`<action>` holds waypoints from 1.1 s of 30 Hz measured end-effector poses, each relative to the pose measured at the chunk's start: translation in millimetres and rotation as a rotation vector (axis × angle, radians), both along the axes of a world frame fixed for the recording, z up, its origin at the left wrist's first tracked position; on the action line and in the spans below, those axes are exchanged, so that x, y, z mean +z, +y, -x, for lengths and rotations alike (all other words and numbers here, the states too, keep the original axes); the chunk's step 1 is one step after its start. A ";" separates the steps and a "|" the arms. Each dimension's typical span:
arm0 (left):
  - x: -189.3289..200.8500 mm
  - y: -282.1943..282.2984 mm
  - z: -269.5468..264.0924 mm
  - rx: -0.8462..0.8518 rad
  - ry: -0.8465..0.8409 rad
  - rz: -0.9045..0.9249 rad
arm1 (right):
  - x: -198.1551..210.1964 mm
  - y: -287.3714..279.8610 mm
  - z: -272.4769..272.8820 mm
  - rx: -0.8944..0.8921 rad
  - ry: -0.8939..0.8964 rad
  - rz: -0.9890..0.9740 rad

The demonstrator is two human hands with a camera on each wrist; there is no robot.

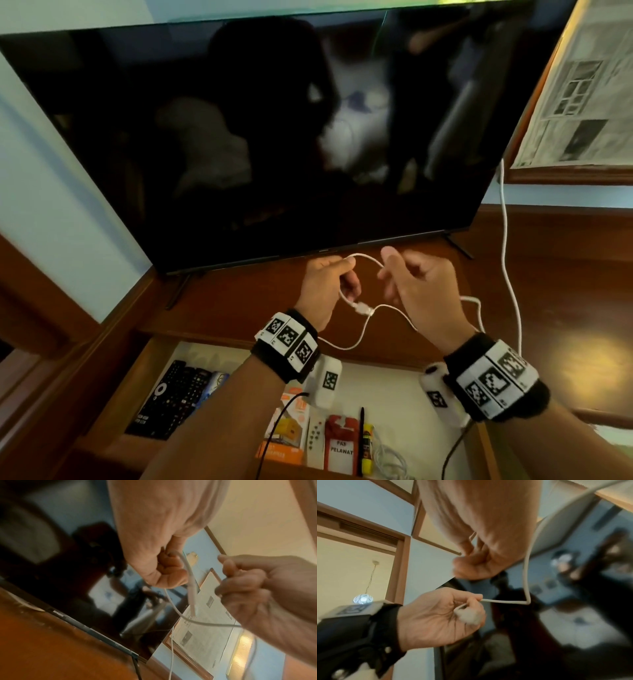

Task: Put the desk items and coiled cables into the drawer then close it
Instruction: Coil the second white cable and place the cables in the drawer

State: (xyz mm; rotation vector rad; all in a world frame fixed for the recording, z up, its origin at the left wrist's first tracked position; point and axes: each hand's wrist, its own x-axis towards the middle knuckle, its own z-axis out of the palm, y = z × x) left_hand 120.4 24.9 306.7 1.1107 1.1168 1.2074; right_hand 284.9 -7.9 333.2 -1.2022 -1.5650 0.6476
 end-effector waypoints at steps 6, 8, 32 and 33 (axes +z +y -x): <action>24.5 -10.5 0.9 -0.196 -0.145 -0.059 | -27.9 21.7 0.6 0.041 -0.699 0.092; 28.5 -14.5 4.8 -0.352 -0.191 0.005 | -34.3 24.6 0.2 0.107 -0.569 0.096; 25.9 -14.3 13.4 -0.602 0.360 -0.122 | 17.2 0.1 -9.7 0.234 -0.449 -0.156; 29.2 -17.1 11.6 -0.682 0.205 -0.049 | 16.5 2.4 -9.4 0.220 -0.328 -0.165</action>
